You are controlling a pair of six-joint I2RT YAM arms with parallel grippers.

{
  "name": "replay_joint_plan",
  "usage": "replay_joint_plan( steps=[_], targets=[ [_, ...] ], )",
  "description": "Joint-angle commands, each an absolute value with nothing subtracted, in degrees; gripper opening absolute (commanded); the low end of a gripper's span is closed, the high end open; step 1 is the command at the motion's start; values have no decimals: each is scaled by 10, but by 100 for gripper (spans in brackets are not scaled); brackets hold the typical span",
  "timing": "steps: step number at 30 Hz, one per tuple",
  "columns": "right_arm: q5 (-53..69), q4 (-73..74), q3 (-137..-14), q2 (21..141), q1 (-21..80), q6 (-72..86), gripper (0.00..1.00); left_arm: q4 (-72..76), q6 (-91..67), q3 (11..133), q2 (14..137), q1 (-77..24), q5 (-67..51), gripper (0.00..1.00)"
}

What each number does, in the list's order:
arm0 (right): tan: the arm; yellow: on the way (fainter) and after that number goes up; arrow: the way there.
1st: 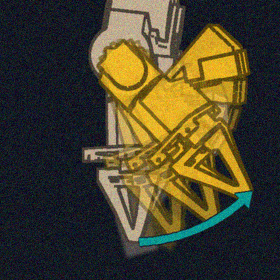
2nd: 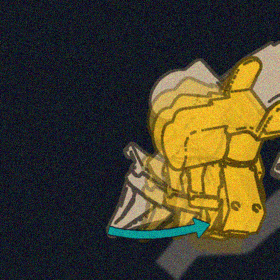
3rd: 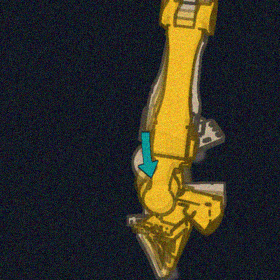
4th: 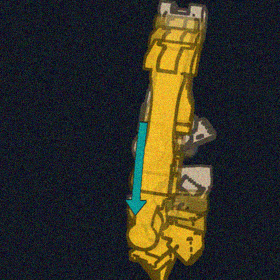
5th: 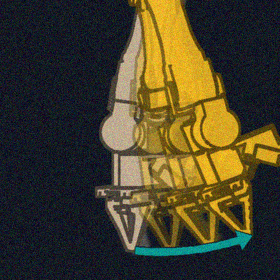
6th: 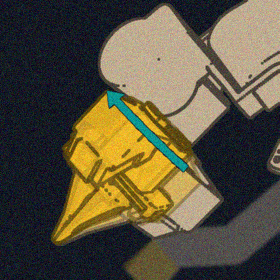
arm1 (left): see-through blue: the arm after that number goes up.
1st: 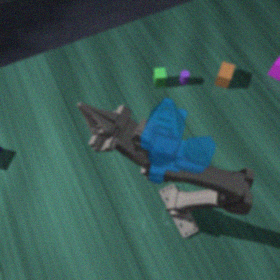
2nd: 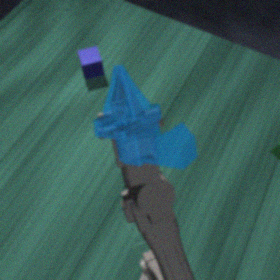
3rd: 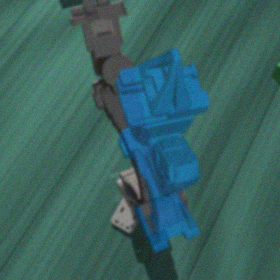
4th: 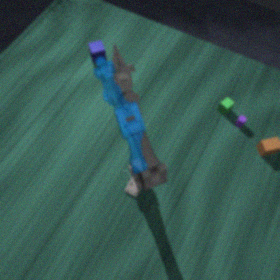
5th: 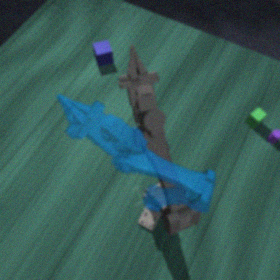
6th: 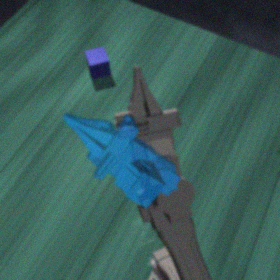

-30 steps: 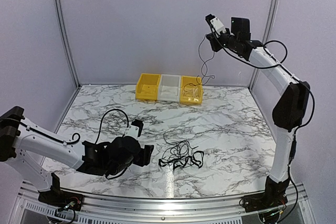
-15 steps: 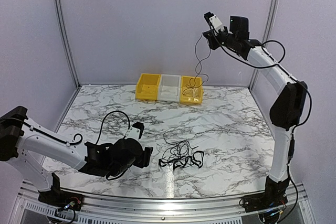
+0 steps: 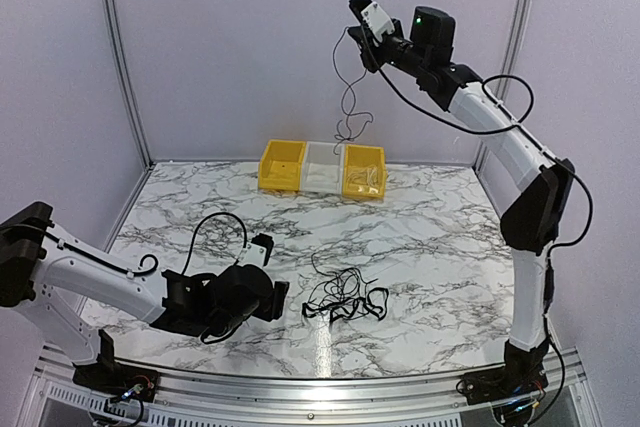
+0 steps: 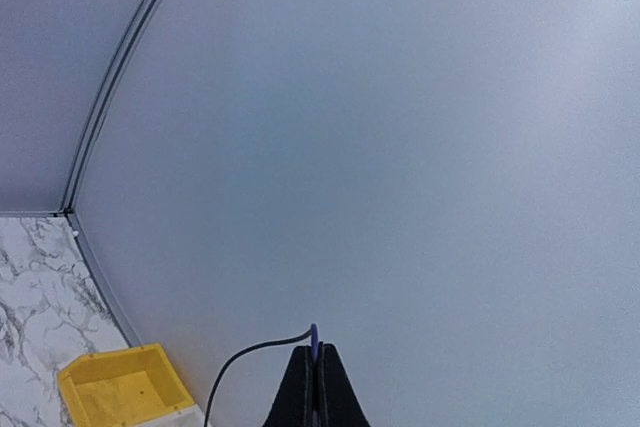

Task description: Untangle the cables

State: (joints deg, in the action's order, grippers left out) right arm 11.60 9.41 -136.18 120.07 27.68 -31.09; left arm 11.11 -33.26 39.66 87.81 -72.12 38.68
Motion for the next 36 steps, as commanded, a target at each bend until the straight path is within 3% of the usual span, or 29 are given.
replay_joint_plan(
  steps=[1, 14, 26, 36],
  targets=[
    [75, 25, -1383, 1260, 272, -347, 0, 91, -347, 397, 866, -723, 400, 71],
    [32, -48, -1379, 1373, 272, -385, 0, 82, -387, 362, 838, -723, 401, 71],
    [41, -69, -1385, 1359, 275, -370, 0, 81, -375, 378, 858, -723, 397, 71],
    [50, -89, -1384, 1431, 278, -390, 0, 74, -386, 369, 844, -723, 393, 71]
  ],
)
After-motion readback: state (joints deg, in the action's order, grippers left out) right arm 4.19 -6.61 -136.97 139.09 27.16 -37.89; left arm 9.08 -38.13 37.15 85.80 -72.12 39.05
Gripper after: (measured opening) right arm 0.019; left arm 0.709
